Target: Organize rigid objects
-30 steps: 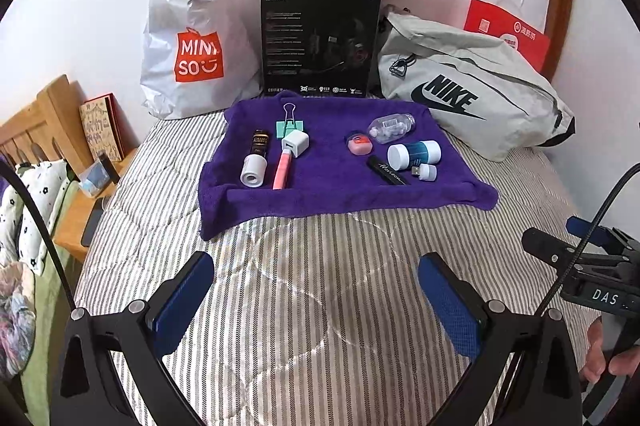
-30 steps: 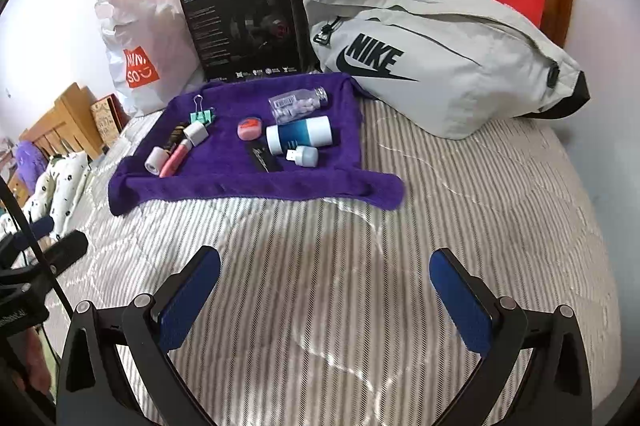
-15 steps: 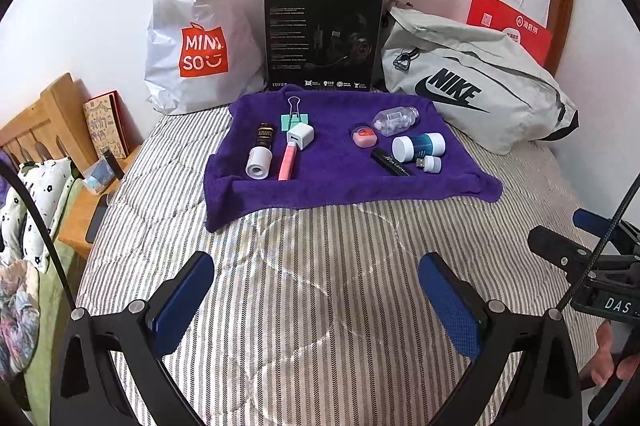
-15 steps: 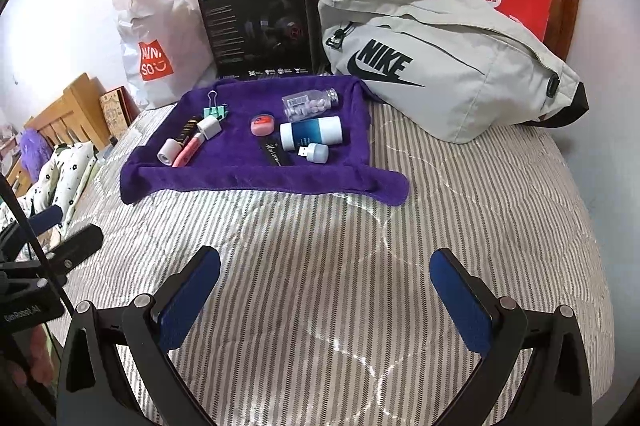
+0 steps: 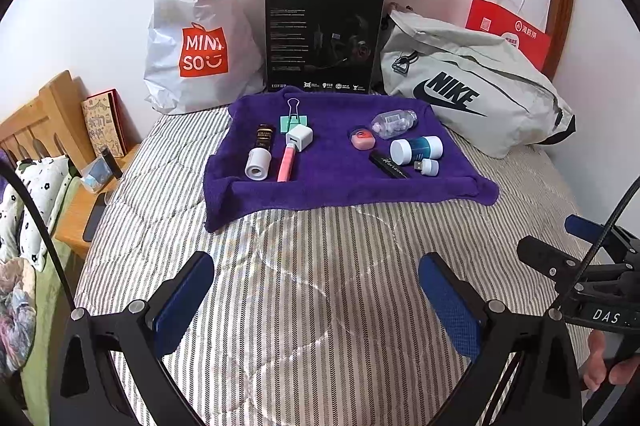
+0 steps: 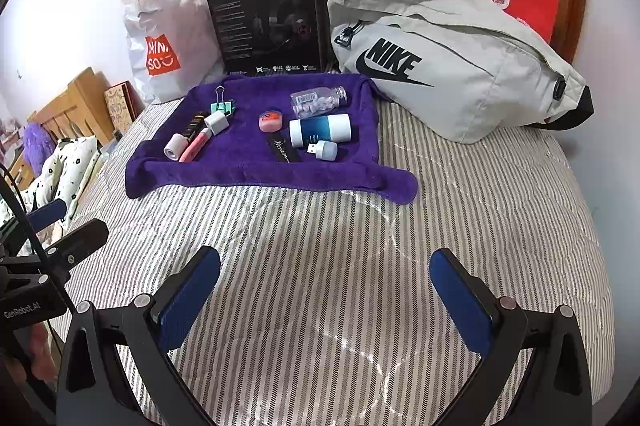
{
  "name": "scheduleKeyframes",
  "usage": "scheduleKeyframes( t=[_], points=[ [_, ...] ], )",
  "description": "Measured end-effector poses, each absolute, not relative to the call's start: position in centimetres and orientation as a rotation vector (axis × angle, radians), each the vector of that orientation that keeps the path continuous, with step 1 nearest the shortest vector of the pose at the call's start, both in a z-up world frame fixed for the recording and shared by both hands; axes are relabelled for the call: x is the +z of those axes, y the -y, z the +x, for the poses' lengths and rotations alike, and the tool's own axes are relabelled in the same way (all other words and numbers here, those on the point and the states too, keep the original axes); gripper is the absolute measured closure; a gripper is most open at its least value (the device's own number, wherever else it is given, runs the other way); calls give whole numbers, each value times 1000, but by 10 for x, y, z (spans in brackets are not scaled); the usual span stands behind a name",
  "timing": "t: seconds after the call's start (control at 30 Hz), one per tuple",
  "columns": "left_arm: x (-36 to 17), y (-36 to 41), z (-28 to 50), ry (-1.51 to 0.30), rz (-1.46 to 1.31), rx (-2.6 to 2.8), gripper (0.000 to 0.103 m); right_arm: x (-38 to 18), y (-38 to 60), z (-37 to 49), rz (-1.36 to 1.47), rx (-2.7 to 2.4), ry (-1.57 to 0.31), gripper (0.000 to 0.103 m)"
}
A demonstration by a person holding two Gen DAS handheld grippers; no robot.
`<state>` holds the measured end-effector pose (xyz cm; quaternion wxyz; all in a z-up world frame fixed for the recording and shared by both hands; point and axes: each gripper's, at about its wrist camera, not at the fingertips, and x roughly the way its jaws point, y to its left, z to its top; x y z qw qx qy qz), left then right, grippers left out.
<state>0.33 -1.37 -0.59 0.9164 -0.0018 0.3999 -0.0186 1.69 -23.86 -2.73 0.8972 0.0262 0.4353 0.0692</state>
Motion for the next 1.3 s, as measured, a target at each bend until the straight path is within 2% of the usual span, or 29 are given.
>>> scheduleKeyframes(
  t=[1.3],
  points=[
    [-5, 14, 5, -823, -5, -42, 0, -25, 238, 16, 53, 143, -901, 0]
  ],
)
